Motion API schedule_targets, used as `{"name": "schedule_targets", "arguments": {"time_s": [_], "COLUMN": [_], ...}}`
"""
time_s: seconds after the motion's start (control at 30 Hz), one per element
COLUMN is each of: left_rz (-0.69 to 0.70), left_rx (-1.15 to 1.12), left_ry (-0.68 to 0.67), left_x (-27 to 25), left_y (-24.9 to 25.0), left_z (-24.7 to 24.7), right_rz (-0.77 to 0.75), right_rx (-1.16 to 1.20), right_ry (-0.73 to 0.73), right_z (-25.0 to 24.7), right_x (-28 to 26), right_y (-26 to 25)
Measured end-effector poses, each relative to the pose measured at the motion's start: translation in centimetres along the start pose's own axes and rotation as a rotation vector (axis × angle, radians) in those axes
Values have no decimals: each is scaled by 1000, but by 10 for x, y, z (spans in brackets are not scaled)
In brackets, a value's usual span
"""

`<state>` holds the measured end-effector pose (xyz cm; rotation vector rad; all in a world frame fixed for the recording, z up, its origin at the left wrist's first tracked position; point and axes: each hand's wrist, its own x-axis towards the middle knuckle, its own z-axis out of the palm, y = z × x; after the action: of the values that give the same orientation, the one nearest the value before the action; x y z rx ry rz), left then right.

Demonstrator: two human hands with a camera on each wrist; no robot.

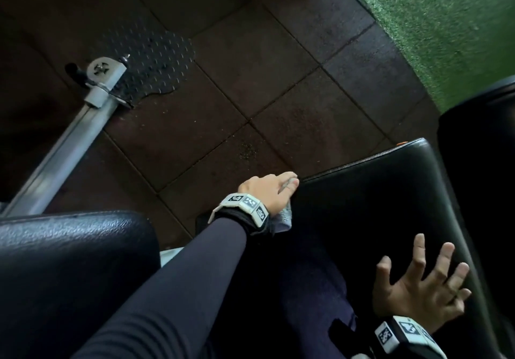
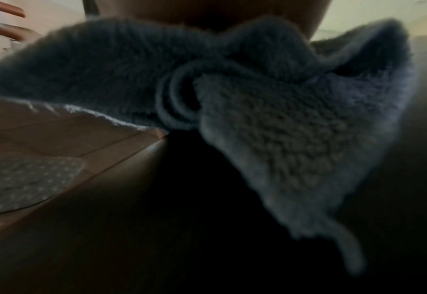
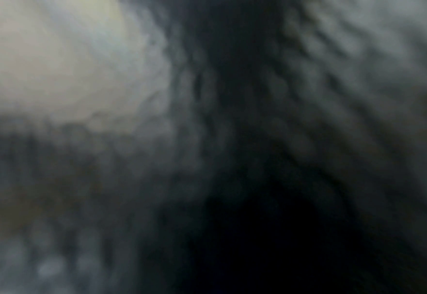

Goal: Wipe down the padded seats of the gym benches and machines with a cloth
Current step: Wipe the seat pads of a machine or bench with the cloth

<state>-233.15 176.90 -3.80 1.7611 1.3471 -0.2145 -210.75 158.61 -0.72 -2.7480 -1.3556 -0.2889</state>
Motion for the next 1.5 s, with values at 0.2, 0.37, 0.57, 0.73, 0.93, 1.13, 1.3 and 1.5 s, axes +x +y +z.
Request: {"name": "schedule_targets", "arguments": {"time_s": [0.2,0.37,0.57,0.73,0.93,1.13,1.3,1.5], "left_rz": [-212,-376,-542,-740,-760,-784,-813,-834], "left_rx": [-46,-53,-225,-587,-645,-723,-689,-730], "left_ry": [50,198,456,646,673,732,762,727], "left_x": [-22,-32,-45,-65,-83,-118,-151,-208], "left_y": [-46,-67,-85,-87,-84,-73,-53,-38], "left_z": [10,29,52,72,92,139,178,245], "right_rz": [-13,-3,-3,-12,-29,-61,-76,-90], "right_rx": [23,51,64,82,83,118,121,129], "right_ry": [-14,-31,-55,-63,-56,-48,-65,-147], "right_z": [0,-3,-5,-7,-6,-7,-7,-13], "right_x": [-1,-1,-1,-2,-2,-2,-2,0], "right_y": [1,1,0,0,2,4,8,15]}}
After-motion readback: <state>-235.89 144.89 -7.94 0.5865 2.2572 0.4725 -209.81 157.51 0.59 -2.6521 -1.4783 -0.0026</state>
